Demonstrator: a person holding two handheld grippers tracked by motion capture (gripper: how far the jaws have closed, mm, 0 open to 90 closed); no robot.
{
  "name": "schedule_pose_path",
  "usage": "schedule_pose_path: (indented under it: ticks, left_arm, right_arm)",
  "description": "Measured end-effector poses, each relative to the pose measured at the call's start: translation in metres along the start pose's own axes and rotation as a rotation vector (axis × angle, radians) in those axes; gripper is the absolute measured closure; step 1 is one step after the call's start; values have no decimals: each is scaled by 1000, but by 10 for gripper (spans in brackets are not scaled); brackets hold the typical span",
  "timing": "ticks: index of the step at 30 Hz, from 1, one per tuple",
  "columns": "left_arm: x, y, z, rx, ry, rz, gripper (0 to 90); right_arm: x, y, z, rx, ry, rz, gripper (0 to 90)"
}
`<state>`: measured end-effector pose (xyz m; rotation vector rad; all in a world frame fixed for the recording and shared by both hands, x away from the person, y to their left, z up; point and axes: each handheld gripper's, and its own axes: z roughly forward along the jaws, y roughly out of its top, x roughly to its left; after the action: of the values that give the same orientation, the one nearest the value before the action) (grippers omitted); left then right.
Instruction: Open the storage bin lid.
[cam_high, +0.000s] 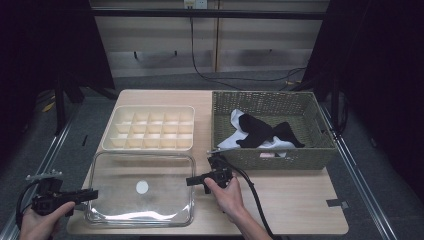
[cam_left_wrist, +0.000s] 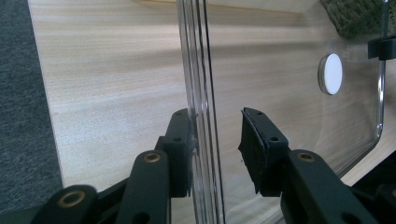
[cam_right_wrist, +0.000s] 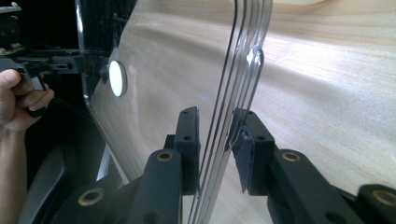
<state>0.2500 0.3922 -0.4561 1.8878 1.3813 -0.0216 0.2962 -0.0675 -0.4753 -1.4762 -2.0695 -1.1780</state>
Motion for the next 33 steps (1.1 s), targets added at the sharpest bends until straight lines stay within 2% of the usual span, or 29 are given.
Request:
schedule_pose_path:
  ticks: [4,7,8,10,15,17,18,23,26,31,33]
  left_arm:
    - [0,0,1,10,-4,-8,637]
    - [3,-4,1,9,-12,-26,637]
    - [3,-5,3,4,-10,-50,637]
    - [5,-7,4,20,-5,-38,631]
    - [10,-10,10,17,-18,-64,626]
    - [10,-10,11,26,-11,-65,623]
    - [11,-10,11,33,-12,-54,620]
    - [12,-10,16,39,-15,-68,618]
    - [12,-10,16,60,-6,-41,612]
    - [12,-11,17,55,-3,-57,610]
    - [14,-12,18,63,-5,-59,608]
  right_arm:
    - [-1,-1,4,0,-17,-1,705]
    - [-3,-2,6,1,-8,8,703]
    - [-4,-2,8,1,-7,11,702]
    - [-4,-2,10,5,-13,8,696]
    - [-6,-1,14,4,-17,16,688]
    - [-8,-1,16,3,-19,15,684]
    - [-8,-1,16,3,-22,17,683]
    - [-9,-1,17,-2,-30,9,678]
    - [-9,-2,18,-10,-41,2,672]
    - [-7,-3,19,-15,-46,7,667]
    - [-6,-4,20,-18,-57,-5,660]
